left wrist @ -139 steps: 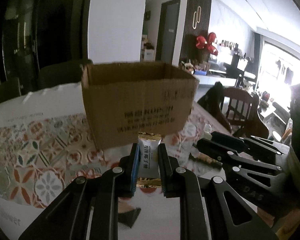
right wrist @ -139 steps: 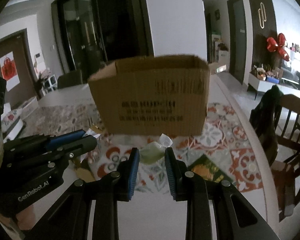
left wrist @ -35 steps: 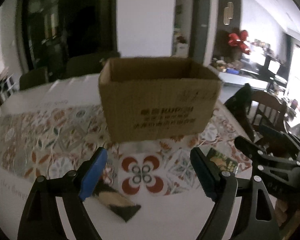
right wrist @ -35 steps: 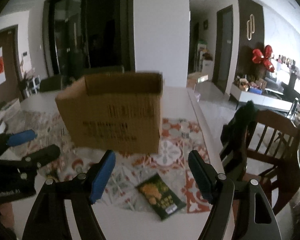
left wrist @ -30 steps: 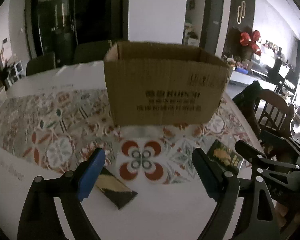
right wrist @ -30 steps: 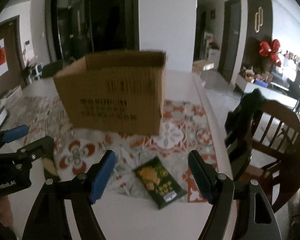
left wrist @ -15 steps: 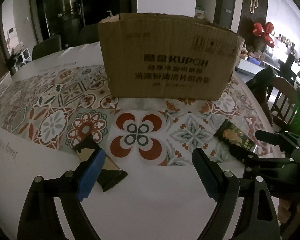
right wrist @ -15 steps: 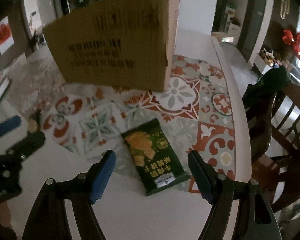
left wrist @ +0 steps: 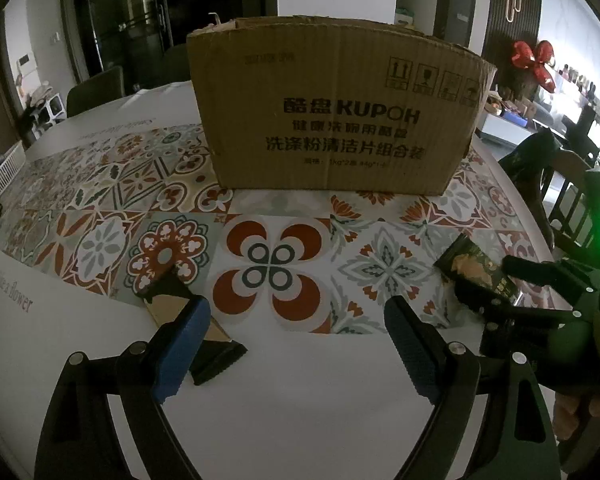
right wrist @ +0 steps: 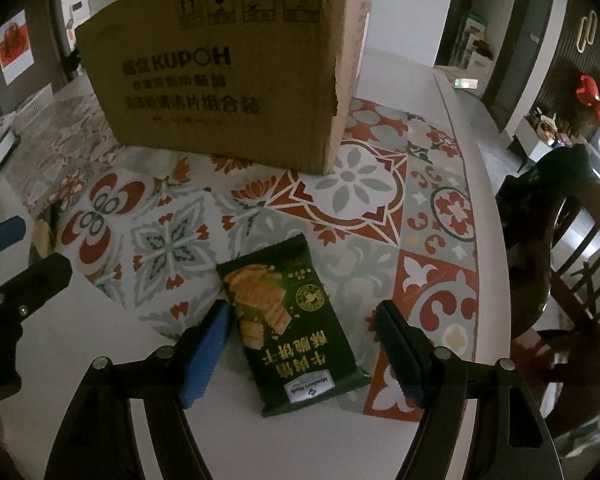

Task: Organize snacks
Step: 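Grasp the green cracker packet with the right tool while the left tool grasps the black-gold bar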

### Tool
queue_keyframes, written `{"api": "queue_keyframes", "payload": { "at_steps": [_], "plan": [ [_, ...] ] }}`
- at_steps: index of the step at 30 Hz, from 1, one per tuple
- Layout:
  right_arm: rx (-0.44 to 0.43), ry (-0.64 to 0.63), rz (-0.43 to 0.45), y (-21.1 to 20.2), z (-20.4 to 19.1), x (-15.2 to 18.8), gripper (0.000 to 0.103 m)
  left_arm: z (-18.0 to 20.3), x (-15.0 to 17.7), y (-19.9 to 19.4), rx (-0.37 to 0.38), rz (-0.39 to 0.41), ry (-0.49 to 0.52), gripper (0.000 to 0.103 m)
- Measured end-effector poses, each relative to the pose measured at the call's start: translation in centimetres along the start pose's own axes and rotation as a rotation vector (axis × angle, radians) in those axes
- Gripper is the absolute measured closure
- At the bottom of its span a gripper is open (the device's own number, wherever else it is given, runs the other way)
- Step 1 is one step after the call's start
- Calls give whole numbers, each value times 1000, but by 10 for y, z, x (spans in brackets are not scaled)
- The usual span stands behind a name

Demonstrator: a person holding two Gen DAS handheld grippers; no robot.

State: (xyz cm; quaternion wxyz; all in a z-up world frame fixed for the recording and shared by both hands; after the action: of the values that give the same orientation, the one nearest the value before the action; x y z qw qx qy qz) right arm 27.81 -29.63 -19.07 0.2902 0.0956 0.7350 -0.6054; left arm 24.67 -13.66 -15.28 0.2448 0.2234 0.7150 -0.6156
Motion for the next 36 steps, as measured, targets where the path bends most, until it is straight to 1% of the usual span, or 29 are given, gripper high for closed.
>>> {"api": "queue_keyframes", "payload": {
  "at_steps": [1, 2, 6, 9, 14, 19, 21, 25, 30, 33, 36],
  "plan": [
    [-15, 6, 6, 0, 0, -1, 43, 0, 0, 0, -1, 2, -2, 14],
    [-19, 7, 11, 0, -1, -1, 50, -1, 0, 0, -3, 2, -5, 14],
    [-13, -3, 19, -1, -4, -2, 55, -4, -1, 1, -7, -1, -12, 14],
    [26, -6, 32, -3, -6, -1, 55, -8, -1, 2, -6, -8, -27, 14],
    [40, 23, 71, -16, -13, -1, 55, -22, -1, 2, -23, -4, -57, 14],
    [25, 50, 125, -34, -31, -7, 55, -42, -1, 2, -50, -6, -98, 14],
    [14, 45, 140, -38, -40, -10, 55, -49, 1, 1, -62, -6, -108, 14],
    [19, 22, 159, -41, -56, -14, 55, -65, 5, 1, -86, -17, -132, 14],
    [8, 13, 163, -39, -72, -15, 55, -81, 11, 4, -90, -43, -174, 14],
    [0, 8, 169, -38, -78, -17, 55, -85, 15, 10, -73, -83, -211, 13],
    [-12, 5, 169, -34, -85, -19, 55, -87, 17, 17, -72, -107, -234, 13]
  ]
}}
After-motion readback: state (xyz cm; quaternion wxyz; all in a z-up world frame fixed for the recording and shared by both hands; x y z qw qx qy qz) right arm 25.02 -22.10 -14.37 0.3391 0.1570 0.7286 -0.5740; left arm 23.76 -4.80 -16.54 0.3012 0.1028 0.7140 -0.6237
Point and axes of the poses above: each gripper's, at about its wrist camera, not at the fingertips, and y roughly the way its jaws point, z to its right, x to its underside, the point moved 6 cm from there along y, roughly the way its jaws point, and after that the axes turned 9 degrees about -x, right-handed, at the moved point
